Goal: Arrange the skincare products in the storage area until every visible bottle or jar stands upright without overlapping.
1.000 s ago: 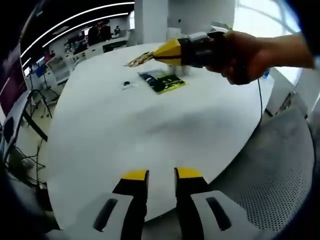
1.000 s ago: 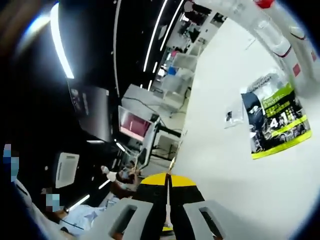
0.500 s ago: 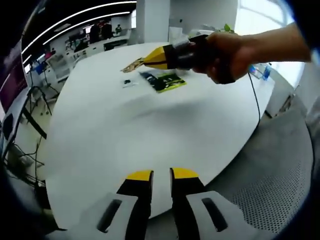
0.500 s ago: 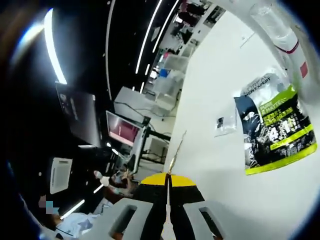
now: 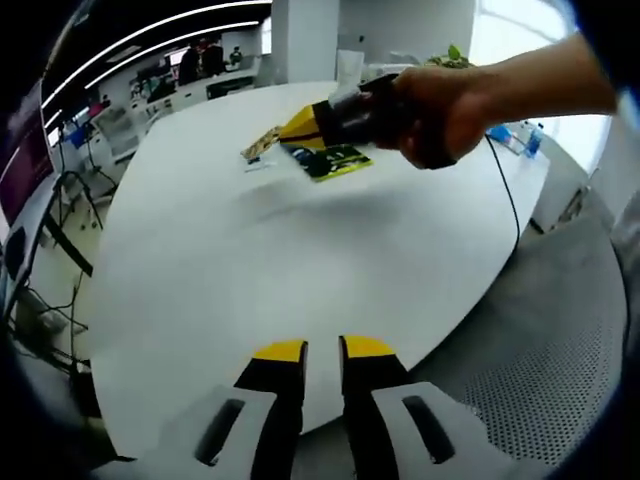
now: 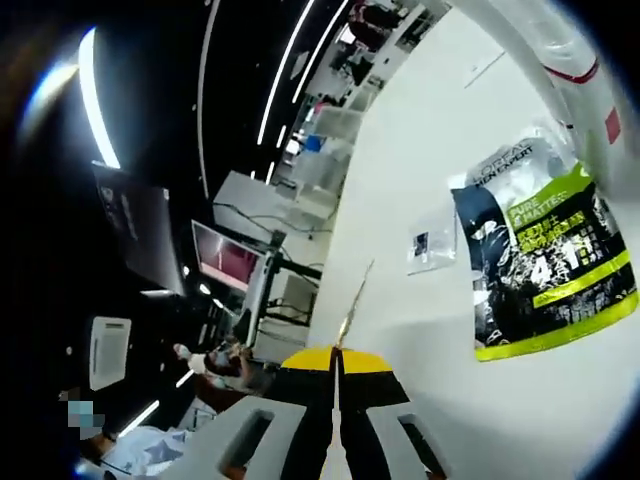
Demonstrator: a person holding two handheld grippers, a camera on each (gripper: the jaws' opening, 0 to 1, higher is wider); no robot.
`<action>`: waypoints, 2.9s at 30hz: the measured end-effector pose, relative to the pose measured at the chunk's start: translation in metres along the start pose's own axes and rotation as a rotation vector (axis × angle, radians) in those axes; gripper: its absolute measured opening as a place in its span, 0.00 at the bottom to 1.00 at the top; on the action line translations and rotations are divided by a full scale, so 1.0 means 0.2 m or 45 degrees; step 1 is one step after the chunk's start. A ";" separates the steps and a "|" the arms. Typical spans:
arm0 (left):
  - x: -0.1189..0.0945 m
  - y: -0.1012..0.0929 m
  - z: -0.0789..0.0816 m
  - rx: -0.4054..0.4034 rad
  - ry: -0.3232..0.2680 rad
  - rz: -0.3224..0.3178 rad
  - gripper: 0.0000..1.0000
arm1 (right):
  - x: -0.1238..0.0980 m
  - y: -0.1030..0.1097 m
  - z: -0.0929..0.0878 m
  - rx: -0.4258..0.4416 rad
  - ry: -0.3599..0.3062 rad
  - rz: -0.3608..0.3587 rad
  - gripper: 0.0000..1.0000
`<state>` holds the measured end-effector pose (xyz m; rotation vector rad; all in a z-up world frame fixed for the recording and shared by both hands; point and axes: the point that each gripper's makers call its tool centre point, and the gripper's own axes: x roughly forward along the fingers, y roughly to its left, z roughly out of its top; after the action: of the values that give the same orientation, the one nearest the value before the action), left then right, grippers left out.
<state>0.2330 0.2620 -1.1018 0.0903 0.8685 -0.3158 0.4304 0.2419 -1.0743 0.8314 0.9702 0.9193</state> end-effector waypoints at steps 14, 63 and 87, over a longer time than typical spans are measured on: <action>0.00 0.00 0.00 -0.005 0.005 0.003 0.06 | 0.02 -0.11 0.02 0.051 -0.011 -0.080 0.00; 0.01 0.00 -0.03 0.012 0.041 0.000 0.04 | 0.04 -0.28 -0.03 0.153 -0.009 -0.249 0.00; 0.01 0.00 -0.04 0.016 0.043 0.000 0.04 | 0.02 -0.32 -0.06 0.127 0.013 -0.328 0.08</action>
<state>0.2287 0.2635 -1.1076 0.1076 0.9001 -0.3206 0.4363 0.2227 -1.1371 0.7644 1.1108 0.6587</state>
